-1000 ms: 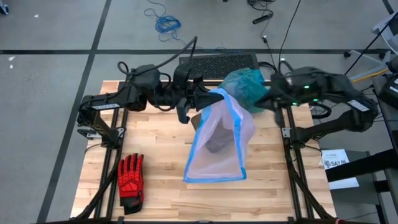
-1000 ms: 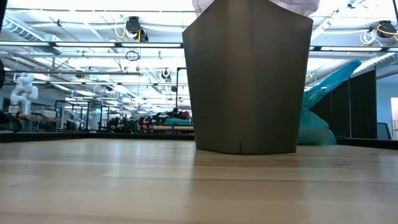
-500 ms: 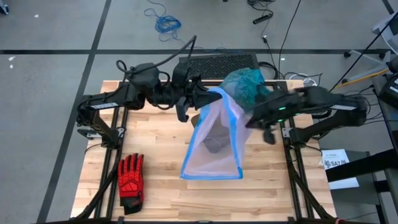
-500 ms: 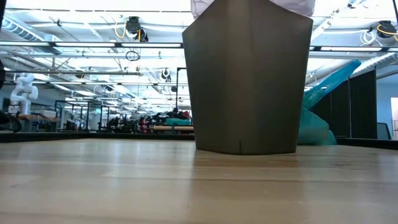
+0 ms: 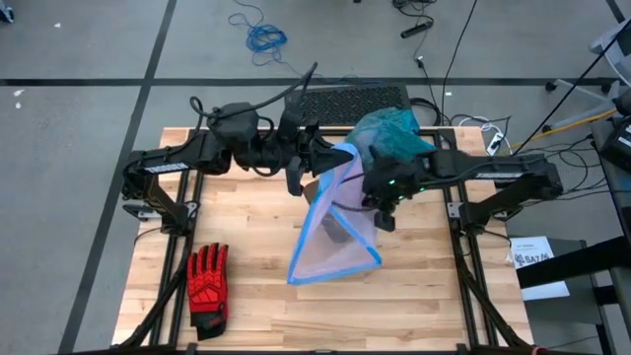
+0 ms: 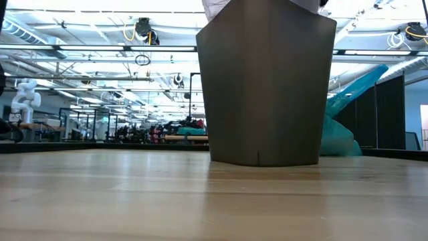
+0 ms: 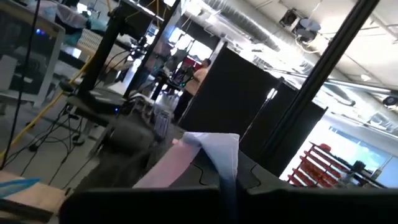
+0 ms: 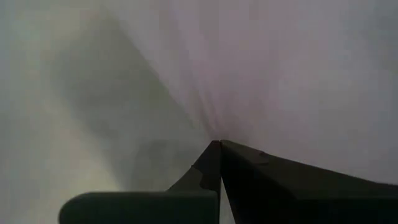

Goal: Place trash/remove bag and relplace
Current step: Put the pink trash bag into the trash bin

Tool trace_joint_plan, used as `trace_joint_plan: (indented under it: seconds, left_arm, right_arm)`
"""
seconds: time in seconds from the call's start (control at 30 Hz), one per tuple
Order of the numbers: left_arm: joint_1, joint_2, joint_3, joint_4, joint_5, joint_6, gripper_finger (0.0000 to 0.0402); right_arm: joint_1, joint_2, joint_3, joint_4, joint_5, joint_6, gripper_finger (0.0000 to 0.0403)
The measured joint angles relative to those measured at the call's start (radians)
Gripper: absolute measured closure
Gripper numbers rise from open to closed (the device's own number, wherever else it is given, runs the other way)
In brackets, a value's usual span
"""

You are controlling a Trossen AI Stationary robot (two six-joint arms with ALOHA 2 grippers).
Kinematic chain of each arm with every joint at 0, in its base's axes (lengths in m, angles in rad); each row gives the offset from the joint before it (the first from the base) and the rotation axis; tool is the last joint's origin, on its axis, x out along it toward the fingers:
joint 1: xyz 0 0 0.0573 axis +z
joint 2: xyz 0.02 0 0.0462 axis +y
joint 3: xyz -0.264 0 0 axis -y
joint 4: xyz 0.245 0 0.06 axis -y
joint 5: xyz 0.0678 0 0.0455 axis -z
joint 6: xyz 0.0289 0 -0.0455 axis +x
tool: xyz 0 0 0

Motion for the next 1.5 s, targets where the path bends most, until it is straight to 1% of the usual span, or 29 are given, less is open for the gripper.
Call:
trace_joint_plan:
  seconds: [0.1,0.23,0.37,0.5,0.6,0.73,0.8,0.97,1.03,1.2,1.3,1.43,1.5]
  left_arm:
    - [-0.007,0.0,0.0,0.001,-0.001,0.007,0.0402]
    - [-0.01,-0.002,0.0,0.0,-0.001,0.008,0.0402]
    - [-0.01,-0.012,0.0,0.003,-0.001,0.008,0.0402]
    - [-0.01,-0.029,0.0,-0.008,-0.006,0.025,0.0402]
    - [-0.01,-0.04,0.0,-0.04,-0.023,0.026,0.0402]
    - [-0.017,-0.041,0.0,-0.051,-0.023,0.026,0.0402]
    - [-0.018,-0.041,0.0,-0.057,-0.023,0.026,0.0402]
    - [-0.024,-0.041,0.0,-0.158,-0.045,0.036,0.0402]
    - [-0.029,-0.04,0.0,-0.188,-0.055,0.067,0.0402]
    - [-0.031,-0.04,0.0,-0.182,-0.054,0.138,0.0402]
    - [-0.022,-0.04,0.0,-0.176,-0.054,0.173,0.0402]
    - [0.02,-0.04,0.0,-0.14,-0.052,0.188,0.0402]
    - [0.04,-0.041,0.0,-0.148,-0.047,0.188,0.0402]
  right_arm:
    - [0.0,0.023,-0.047,0.04,-0.039,0.045,0.0403]
    - [0.005,0.039,-0.098,0.159,-0.114,0.097,0.0403]
    - [0.03,0.057,-0.105,0.233,-0.167,0.132,0.0403]
    - [0.064,0.064,-0.104,0.26,-0.212,0.175,0.0403]
    - [0.082,0.047,-0.09,0.249,-0.204,0.219,0.0403]
    - [0.081,-0.005,-0.035,0.252,-0.152,0.259,0.0403]
    - [0.076,-0.027,-0.009,0.25,-0.145,0.265,0.0403]
    - [0.071,-0.081,0.054,0.205,-0.137,0.265,0.0403]
    - [0.072,-0.098,0.068,0.18,-0.103,0.26,0.0403]
    - [0.073,-0.142,0.094,0.158,-0.048,0.254,0.0403]
    - [0.078,-0.161,0.111,0.164,-0.046,0.249,0.0403]
    - [0.128,-0.172,0.141,0.221,-0.083,0.193,0.0403]
    - [0.156,-0.171,0.15,0.237,-0.077,0.184,0.0403]
